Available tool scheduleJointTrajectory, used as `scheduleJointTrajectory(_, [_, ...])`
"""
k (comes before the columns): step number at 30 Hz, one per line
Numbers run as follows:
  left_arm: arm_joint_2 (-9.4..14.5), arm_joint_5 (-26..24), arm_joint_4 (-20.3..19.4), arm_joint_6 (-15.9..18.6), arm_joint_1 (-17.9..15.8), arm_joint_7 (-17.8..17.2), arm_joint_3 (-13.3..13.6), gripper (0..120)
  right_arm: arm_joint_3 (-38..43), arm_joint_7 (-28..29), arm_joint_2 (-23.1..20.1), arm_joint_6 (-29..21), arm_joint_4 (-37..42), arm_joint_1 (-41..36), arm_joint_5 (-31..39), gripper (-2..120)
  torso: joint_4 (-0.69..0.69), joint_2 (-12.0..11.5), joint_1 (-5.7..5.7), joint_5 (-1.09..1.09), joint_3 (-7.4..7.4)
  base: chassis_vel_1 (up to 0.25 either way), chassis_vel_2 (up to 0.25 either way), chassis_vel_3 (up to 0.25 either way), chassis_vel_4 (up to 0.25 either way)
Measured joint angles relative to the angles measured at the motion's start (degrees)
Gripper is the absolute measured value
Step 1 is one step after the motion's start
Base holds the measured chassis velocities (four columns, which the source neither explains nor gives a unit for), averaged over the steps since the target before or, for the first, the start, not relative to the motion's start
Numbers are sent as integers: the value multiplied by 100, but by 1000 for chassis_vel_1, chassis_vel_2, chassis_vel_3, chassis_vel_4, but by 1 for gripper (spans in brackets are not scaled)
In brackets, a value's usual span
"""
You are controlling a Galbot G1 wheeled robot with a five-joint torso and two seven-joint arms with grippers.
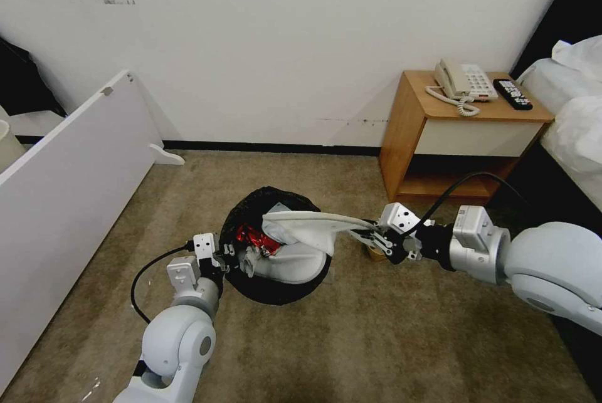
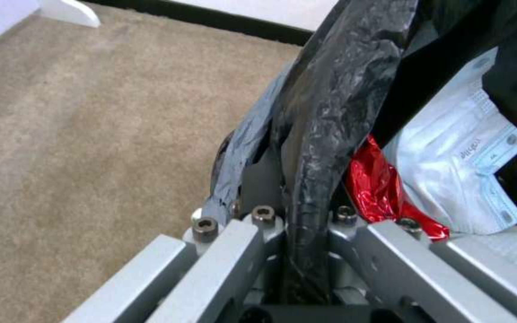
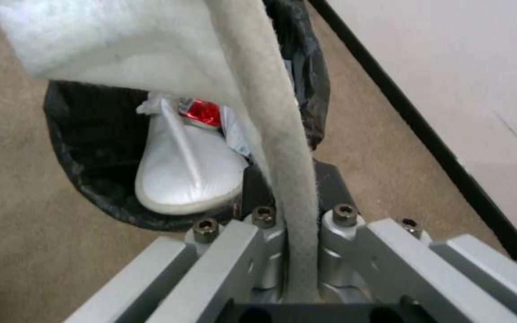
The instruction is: Pick up the trash bin and place the garbage on the floor into it.
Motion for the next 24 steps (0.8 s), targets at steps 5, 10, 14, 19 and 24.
scheduleJointTrajectory(5, [36,0,-1,4,-25,12,107,1,-172,-13,167,-54,-137,86,-49,1,-1,0,0,0,0,0,0,0,0])
scheduleJointTrajectory(10, [90,-34,-43,15,-53,22,134,1,-1259,50,940,-218,-385,1127,-10,1,-1,0,0,0,0,0,0,0,0])
scheduleJointTrajectory(14, [103,-41,-80,16,-22,25,125,1,-1978,176,1400,-247,-571,1931,94,1,2,0,0,-1,0,0,0,0,0])
scheduleJointTrajectory(19, [111,-43,-149,16,42,36,63,1,-2914,385,2210,-297,-978,2815,390,1,1,0,0,-2,0,0,0,0,0])
scheduleJointTrajectory(24, [117,-57,-175,15,63,47,-17,1,-3181,450,2458,-316,-1176,2978,447,1,-2,0,0,-1,0,0,0,0,0])
